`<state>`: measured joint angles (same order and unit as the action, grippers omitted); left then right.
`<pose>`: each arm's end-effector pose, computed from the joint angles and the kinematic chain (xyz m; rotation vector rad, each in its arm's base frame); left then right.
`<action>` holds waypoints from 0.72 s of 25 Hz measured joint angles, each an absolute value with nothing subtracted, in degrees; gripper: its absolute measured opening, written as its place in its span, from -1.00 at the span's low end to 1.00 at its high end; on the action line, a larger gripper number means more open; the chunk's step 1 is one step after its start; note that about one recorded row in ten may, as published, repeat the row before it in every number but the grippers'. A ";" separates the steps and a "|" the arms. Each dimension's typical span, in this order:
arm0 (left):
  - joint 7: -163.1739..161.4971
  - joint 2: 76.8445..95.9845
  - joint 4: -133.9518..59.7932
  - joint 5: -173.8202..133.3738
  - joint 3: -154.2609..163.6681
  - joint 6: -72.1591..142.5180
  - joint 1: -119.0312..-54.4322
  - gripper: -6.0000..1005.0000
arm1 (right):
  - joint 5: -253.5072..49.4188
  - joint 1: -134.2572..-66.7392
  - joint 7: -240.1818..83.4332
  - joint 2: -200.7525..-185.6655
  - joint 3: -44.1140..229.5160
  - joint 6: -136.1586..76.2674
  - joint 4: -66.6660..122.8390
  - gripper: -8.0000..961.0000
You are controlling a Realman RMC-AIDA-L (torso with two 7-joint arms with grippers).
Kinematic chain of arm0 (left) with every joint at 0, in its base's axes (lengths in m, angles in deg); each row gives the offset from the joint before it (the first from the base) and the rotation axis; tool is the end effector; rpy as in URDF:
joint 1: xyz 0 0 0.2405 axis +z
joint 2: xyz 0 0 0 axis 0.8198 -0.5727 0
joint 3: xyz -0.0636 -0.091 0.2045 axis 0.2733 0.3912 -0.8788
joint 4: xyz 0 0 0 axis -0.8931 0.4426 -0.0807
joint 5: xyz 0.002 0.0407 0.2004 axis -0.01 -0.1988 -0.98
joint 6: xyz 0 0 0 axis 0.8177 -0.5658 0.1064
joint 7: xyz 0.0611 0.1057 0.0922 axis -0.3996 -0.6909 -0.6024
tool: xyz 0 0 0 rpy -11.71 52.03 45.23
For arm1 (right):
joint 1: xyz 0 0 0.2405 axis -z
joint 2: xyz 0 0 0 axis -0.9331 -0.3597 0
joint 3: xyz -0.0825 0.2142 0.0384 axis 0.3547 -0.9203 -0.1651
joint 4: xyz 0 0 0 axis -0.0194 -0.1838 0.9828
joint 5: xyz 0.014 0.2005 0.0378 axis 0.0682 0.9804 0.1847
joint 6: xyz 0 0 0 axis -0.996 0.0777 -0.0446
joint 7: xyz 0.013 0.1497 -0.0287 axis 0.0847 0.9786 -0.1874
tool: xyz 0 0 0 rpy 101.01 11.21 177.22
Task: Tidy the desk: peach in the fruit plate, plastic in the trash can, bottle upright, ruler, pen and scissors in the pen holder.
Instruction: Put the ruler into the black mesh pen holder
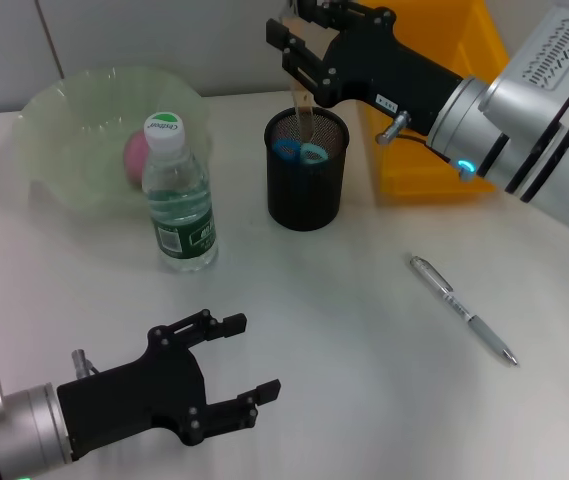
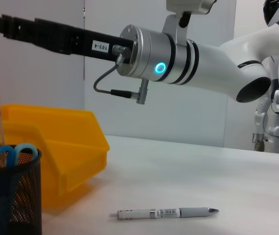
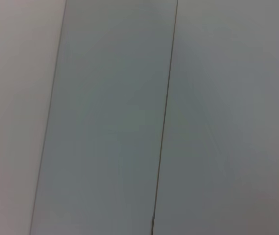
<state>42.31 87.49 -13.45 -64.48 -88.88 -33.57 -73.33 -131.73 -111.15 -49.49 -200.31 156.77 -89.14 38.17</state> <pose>-0.2428 0.2455 -0.0748 -2.7229 -0.2590 -0.8549 0.1596 0.3922 -0.0273 -2.1676 0.1359 0.9808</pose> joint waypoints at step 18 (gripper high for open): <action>41.57 87.45 -13.45 -64.48 -87.30 -34.02 -72.34 0.59 | -130.59 -106.25 -42.90 -200.04 156.49 -92.52 43.58 0.53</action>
